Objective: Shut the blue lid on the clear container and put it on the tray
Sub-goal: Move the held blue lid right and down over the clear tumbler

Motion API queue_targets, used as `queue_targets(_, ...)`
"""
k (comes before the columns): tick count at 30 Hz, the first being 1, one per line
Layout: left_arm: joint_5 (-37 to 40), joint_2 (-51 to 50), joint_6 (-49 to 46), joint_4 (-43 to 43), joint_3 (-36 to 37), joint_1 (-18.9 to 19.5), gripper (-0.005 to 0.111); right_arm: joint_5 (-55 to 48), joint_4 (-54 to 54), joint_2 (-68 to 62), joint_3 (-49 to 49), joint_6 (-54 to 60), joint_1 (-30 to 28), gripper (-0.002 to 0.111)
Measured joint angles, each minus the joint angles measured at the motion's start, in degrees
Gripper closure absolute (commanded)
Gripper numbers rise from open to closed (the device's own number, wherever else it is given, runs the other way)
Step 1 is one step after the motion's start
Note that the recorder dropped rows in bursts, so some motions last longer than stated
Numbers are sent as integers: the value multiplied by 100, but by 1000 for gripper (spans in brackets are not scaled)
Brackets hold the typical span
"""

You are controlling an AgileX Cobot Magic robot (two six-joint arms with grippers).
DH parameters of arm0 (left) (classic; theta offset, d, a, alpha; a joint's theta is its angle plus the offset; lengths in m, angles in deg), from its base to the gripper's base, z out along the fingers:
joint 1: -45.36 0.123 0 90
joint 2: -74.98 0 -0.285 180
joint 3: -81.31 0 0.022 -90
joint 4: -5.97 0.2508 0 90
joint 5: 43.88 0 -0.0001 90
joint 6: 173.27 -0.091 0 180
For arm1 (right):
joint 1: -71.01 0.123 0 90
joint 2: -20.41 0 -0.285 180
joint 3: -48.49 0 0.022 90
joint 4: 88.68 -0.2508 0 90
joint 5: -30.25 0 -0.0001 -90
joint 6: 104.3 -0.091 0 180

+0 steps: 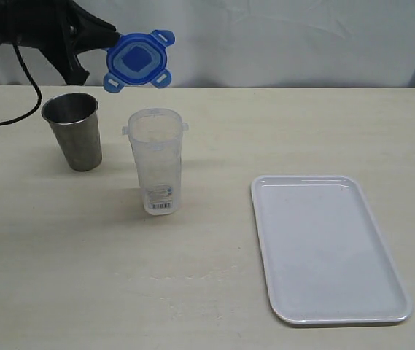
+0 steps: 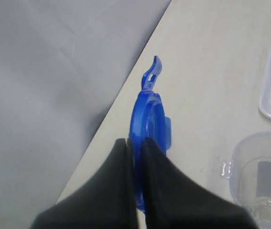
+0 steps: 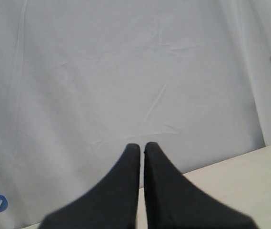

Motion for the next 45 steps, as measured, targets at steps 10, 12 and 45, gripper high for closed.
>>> queue_targets(10, -276, 201, 761, 1130, -5, -339, 107, -22, 0, 0, 0, 0, 0, 104)
queue_targets(12, -469, 201, 916, 1410, -5, -558, 107, -45, 0, 0, 0, 0, 0, 104)
queue_targets(45, -2237, 705, 6852, 8353, -5, -2247, 107, -209, 0, 0, 0, 0, 0, 104)
